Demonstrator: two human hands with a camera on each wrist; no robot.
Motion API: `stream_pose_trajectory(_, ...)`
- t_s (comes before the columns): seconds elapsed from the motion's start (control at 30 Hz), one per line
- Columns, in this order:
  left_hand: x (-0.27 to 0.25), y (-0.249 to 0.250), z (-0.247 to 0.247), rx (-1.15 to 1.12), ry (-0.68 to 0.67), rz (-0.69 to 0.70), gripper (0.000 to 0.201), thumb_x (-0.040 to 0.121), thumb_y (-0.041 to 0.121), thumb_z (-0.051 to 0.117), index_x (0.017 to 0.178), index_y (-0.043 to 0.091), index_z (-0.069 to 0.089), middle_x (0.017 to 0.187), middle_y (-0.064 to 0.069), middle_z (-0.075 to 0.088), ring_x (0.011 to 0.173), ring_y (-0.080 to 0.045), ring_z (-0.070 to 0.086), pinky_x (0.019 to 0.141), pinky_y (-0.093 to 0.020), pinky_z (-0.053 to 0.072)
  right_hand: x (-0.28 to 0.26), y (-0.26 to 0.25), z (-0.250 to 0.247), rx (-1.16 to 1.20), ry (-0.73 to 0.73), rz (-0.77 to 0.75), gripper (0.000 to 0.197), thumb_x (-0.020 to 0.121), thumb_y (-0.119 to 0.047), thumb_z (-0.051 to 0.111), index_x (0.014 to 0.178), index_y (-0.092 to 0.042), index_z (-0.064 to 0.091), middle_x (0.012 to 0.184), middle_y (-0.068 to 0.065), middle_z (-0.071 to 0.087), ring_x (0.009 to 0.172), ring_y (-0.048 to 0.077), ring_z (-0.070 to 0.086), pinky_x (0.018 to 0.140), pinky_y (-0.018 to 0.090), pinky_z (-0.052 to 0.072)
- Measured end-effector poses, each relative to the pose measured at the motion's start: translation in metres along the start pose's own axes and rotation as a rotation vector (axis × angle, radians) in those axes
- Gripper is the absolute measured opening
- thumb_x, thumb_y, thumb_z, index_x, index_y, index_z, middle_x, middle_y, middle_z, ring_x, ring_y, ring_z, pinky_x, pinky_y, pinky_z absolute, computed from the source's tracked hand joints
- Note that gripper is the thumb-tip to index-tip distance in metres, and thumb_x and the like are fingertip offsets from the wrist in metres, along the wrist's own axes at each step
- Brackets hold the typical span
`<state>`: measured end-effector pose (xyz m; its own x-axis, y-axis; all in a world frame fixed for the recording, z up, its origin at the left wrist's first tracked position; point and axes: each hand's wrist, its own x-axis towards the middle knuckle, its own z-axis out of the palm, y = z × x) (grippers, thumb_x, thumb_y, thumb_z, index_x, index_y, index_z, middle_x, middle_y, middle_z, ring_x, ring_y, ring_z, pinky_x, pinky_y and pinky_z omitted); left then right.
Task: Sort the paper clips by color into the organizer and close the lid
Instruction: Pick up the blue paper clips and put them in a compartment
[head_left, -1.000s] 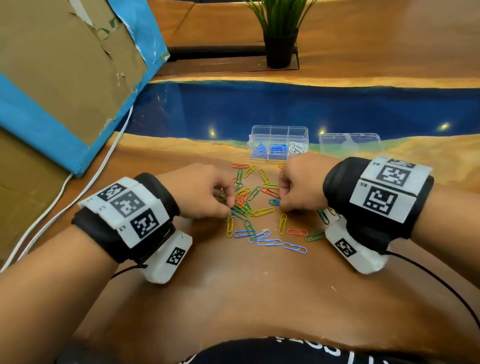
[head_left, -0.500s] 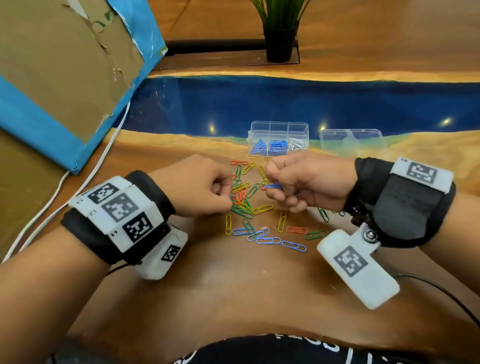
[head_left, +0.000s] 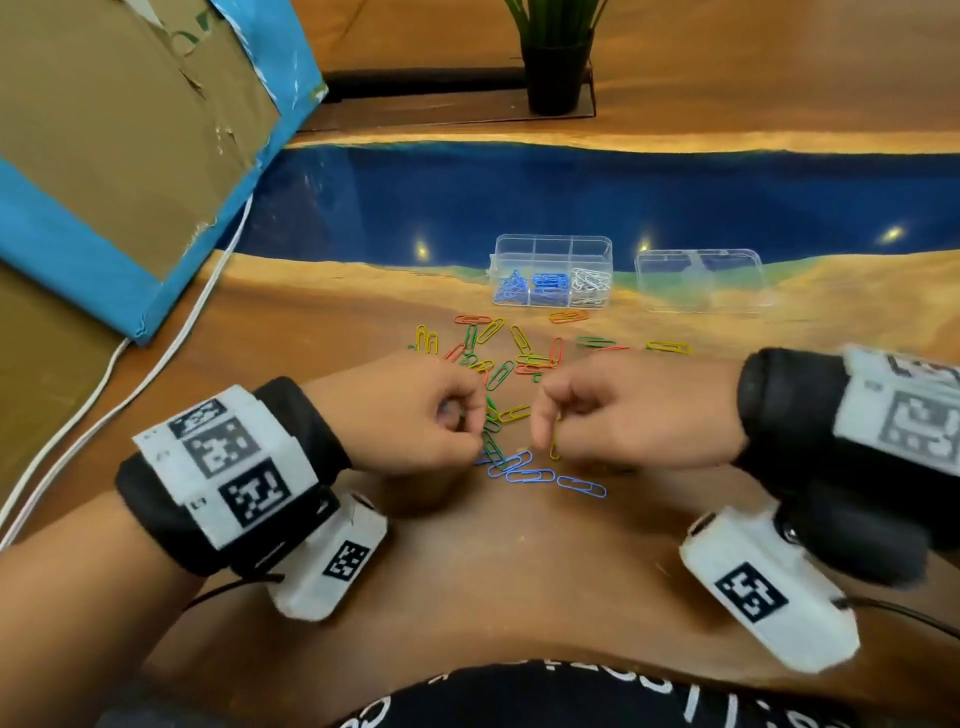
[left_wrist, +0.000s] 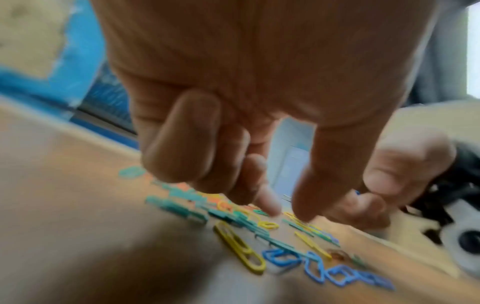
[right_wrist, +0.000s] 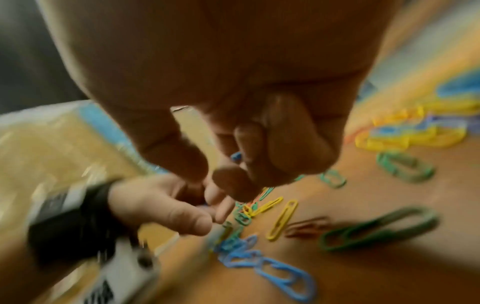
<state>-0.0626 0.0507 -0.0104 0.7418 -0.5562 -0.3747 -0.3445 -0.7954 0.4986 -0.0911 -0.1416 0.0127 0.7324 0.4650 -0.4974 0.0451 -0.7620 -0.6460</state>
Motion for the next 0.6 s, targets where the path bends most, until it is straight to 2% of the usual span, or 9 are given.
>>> stream_pose_trajectory(0.03, -0.002, 0.003, 0.001, 0.144, 0.019, 0.027, 0.007, 0.077, 0.029, 0.066, 0.077, 0.024, 0.06, 0.05, 0.008, 0.045, 0.05, 0.0, 0.046, 0.052, -0.009, 0.032, -0.004, 0.0, 0.005, -0.182, 0.018, 0.009, 0.014, 0.079, -0.028, 0.056, 0.087, -0.019, 0.063, 0.059, -0.006, 0.053, 0.055, 0.009, 0.047, 0.056, 0.024, 0.04)
stream_pose_trajectory(0.1, -0.003, 0.009, 0.002, 0.297, 0.033, 0.038, 0.009, 0.078, 0.034, 0.065, 0.08, 0.026, 0.064, 0.053, 0.013, 0.044, 0.056, 0.006, 0.048, 0.052, -0.007, 0.032, -0.011, -0.003, 0.012, -0.452, 0.069, 0.044, 0.018, 0.081, -0.035, 0.056, 0.09, -0.021, 0.063, 0.065, -0.005, 0.052, 0.067, 0.015, 0.05, 0.063, 0.025, 0.041)
stream_pose_trajectory(0.17, -0.003, 0.012, 0.003, 0.392, 0.037, 0.023, 0.012, 0.079, 0.037, 0.063, 0.082, 0.026, 0.065, 0.059, 0.014, 0.046, 0.062, -0.003, 0.047, 0.059, -0.016, 0.037, -0.013, -0.005, 0.017, -0.586, 0.109, 0.075, 0.019, 0.083, -0.038, 0.054, 0.089, -0.02, 0.059, 0.071, -0.005, 0.049, 0.075, 0.02, 0.049, 0.066, 0.025, 0.041)
stream_pose_trajectory(0.27, -0.001, 0.016, 0.003, 0.44, 0.048, -0.002, 0.009, 0.079, 0.032, 0.059, 0.082, 0.025, 0.064, 0.059, 0.012, 0.046, 0.07, -0.013, 0.05, 0.069, -0.026, 0.048, -0.011, -0.008, 0.02, -0.622, 0.129, 0.094, 0.012, 0.084, -0.036, 0.053, 0.084, -0.024, 0.053, 0.07, -0.006, 0.043, 0.079, 0.022, 0.049, 0.067, 0.027, 0.042)
stream_pose_trajectory(0.37, -0.001, 0.019, 0.004, 0.447, 0.038, -0.028, 0.007, 0.077, 0.027, 0.057, 0.076, 0.022, 0.062, 0.06, 0.007, 0.05, 0.072, -0.019, 0.056, 0.067, -0.028, 0.051, -0.012, -0.011, 0.021, -0.636, 0.102, 0.095, 0.015, 0.08, -0.037, 0.054, 0.08, -0.022, 0.056, 0.075, -0.003, 0.05, 0.082, 0.025, 0.057, 0.069, 0.03, 0.047)
stream_pose_trajectory(0.5, 0.001, 0.016, 0.004, 0.386, 0.093, -0.012, 0.015, 0.077, 0.023, 0.055, 0.064, 0.021, 0.047, 0.059, 0.006, 0.048, 0.061, -0.016, 0.047, 0.059, -0.024, 0.038, -0.007, -0.011, 0.018, -0.586, 0.086, 0.108, 0.027, 0.084, -0.039, 0.047, 0.075, -0.016, 0.056, 0.069, 0.001, 0.05, 0.078, 0.027, 0.054, 0.066, 0.029, 0.045)
stream_pose_trajectory(0.6, 0.002, 0.012, -0.005, 0.26, 0.174, -0.009, 0.013, 0.077, 0.022, 0.059, 0.068, 0.019, 0.05, 0.059, 0.005, 0.048, 0.057, -0.012, 0.044, 0.055, -0.021, 0.034, 0.004, -0.008, 0.003, -0.48, 0.111, 0.128, 0.039, 0.095, -0.033, 0.034, 0.061, -0.014, 0.038, 0.065, 0.004, 0.039, 0.066, 0.022, 0.043, 0.051, 0.025, 0.029)
